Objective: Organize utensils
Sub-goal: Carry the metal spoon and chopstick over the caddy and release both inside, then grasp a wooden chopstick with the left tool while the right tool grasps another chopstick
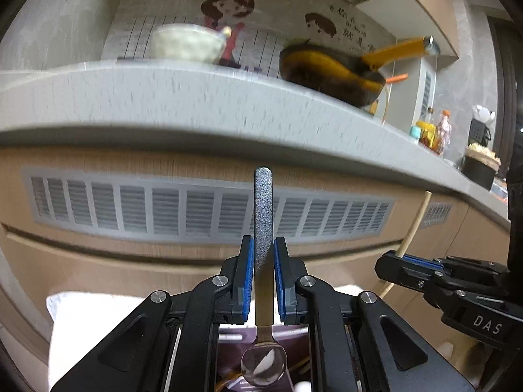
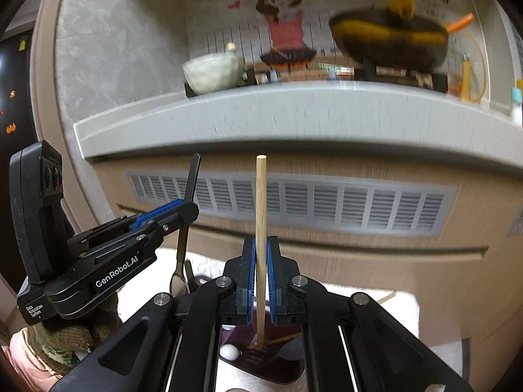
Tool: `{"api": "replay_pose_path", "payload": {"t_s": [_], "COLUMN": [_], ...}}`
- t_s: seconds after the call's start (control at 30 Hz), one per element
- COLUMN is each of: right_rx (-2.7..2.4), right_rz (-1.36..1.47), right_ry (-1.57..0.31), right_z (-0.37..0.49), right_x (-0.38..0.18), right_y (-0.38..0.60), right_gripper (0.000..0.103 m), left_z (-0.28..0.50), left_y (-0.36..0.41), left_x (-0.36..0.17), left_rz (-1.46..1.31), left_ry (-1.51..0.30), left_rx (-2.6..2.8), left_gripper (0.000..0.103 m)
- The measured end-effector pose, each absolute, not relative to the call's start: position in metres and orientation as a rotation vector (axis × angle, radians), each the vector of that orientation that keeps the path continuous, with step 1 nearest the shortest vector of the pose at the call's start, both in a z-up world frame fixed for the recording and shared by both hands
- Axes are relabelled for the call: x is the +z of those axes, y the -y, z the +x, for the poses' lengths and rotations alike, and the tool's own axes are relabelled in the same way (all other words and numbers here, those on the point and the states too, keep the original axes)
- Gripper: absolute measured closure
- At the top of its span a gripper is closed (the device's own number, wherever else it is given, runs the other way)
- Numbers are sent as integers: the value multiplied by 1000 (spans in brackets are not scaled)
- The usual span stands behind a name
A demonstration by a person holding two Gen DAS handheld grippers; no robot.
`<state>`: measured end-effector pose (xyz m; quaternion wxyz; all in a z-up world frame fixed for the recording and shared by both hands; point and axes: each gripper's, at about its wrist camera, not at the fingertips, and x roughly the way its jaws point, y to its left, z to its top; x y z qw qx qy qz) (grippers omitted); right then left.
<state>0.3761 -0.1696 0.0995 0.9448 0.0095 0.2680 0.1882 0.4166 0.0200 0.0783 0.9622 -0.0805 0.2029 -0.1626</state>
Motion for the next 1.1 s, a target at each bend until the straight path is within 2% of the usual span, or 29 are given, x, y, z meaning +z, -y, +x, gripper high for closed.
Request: {"api": "replay_pose_path", "payload": {"t_s": [0.23,0.47,0.5,0.6,0.63,0.77,0.93,1.1], "right_rx": [375,355,356,329,322,303,283,301], "right_rz": [45,63,67,72,70,72,67,34], "right_ry": [-639,-695,-700,-713,-715,-735,-748,-794], "right_z": [385,385,385,380,377,358,323,293], "right_x": [63,42,40,32,30,22,13,-1], "right_y": [176,186,188,198,200,210,217,209], "right_gripper": [96,95,90,64,61,60,43,37], "left_z": [426,420,418,401,395,364,327,289], "left_y": [-9,-8,-9,-13,-14,-22,-27,-22], "left_x": [32,17,18,23,24,27,17,-5], "left_rz": [-131,-146,-150,-153,-150,-154,-147,-72], "left_ry": [-506,-542,-544,-545,-544,-545,-599,-691], "left_rx": [-313,-304,-303,-298,-295,-284,-288,-339], "left_gripper": [90,85,82,75,74,62,55,41]}}
